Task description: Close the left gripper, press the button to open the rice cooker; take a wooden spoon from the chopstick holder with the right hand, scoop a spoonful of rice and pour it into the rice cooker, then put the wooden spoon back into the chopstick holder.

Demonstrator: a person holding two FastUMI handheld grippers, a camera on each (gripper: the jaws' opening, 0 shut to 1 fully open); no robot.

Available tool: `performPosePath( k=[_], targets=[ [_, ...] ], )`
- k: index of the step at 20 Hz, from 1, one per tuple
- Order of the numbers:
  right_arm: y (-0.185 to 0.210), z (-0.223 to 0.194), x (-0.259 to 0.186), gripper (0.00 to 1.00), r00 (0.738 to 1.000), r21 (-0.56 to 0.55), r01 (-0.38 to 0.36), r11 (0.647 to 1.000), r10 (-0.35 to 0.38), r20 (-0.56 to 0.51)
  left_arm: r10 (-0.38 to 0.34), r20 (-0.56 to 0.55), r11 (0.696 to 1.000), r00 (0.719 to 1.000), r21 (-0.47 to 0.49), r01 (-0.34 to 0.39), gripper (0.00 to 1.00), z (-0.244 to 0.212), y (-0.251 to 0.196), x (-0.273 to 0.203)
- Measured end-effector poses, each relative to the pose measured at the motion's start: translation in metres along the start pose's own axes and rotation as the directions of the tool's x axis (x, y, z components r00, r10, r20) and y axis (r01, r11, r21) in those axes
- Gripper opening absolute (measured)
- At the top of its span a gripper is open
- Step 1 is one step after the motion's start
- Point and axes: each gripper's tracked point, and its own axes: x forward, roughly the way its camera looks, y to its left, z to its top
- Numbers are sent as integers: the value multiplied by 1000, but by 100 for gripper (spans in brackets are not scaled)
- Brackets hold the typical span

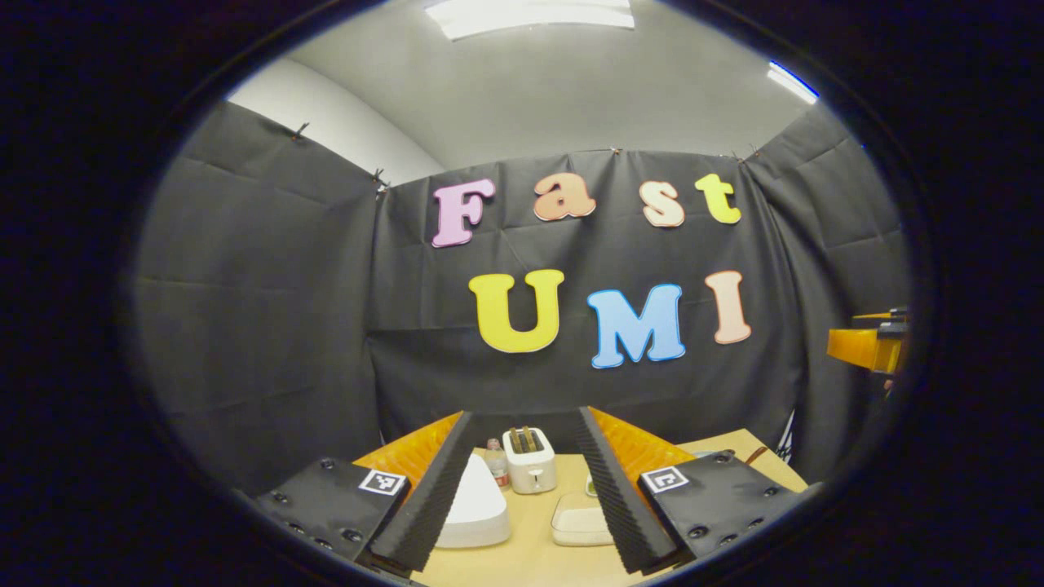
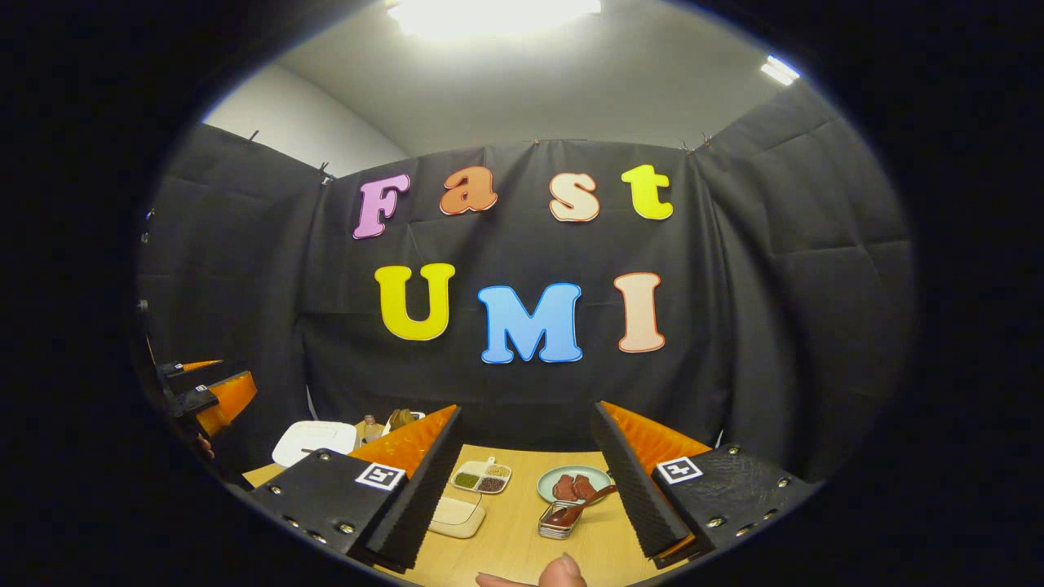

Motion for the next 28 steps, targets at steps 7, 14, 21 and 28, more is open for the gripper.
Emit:
performPosePath(
  k=[7,14,21,28],
  targets=[
    [76,5,11,96,999,-41,48,998,-48,-7,75,-237,996,969,-37,-87,11,-124,84,101],
    [119,-21,22,96,992,-168,80,982,-95,-84,115,-460,985,881,-59,-160,8,-258,132,191],
    [130,-35,32,92,982,-212,85,974,-118,-147,134,-658,965,741,-82,-248,9,-366,147,215],
    [140,-37,28,92,981,-175,76,982,-105,-162,88,-738,974,669,-78,-213,10,-368,144,208]
  ],
)
